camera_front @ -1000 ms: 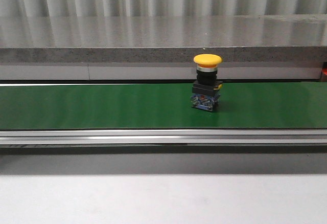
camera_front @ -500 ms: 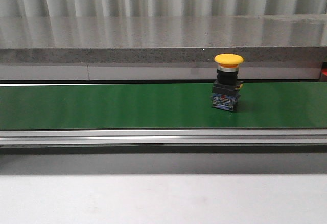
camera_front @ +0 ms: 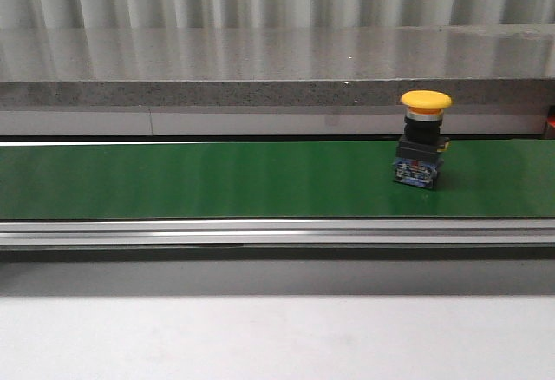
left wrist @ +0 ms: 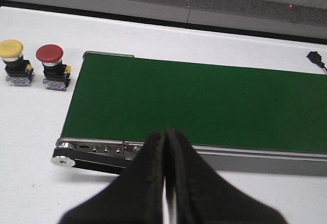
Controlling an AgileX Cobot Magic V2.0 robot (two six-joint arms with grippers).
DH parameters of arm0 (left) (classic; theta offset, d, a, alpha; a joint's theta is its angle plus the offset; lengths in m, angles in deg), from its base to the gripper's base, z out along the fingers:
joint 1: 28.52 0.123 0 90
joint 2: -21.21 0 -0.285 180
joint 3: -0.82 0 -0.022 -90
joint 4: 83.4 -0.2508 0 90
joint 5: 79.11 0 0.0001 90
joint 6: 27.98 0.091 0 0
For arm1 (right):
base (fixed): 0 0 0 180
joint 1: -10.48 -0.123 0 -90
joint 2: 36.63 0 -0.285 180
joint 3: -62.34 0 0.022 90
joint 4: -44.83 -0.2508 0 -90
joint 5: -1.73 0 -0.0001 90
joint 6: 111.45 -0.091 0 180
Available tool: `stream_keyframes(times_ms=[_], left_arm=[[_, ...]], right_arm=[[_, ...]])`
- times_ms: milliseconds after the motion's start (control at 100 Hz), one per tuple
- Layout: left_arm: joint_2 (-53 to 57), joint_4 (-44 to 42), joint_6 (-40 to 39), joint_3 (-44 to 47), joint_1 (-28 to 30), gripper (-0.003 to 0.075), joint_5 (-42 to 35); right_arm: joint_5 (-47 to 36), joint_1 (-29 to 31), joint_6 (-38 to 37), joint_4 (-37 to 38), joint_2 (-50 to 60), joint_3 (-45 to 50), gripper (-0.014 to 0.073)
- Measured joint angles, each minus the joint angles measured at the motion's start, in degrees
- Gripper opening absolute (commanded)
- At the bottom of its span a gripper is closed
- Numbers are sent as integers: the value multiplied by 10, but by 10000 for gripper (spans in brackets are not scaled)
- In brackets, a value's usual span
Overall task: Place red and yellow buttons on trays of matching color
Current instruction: 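Reach the right gripper down to the yellow button and grasp it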
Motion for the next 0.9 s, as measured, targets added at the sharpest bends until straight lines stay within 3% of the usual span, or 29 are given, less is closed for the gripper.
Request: stream_keyframes(times_ms=[500, 900], left_arm=[[0, 0, 0, 0, 0, -20, 0], [0, 0, 0, 0, 0, -20, 0]], right_arm=[[-44, -142, 30, 1, -7, 38, 646], [-138, -156, 31, -4, -115, 38, 646]])
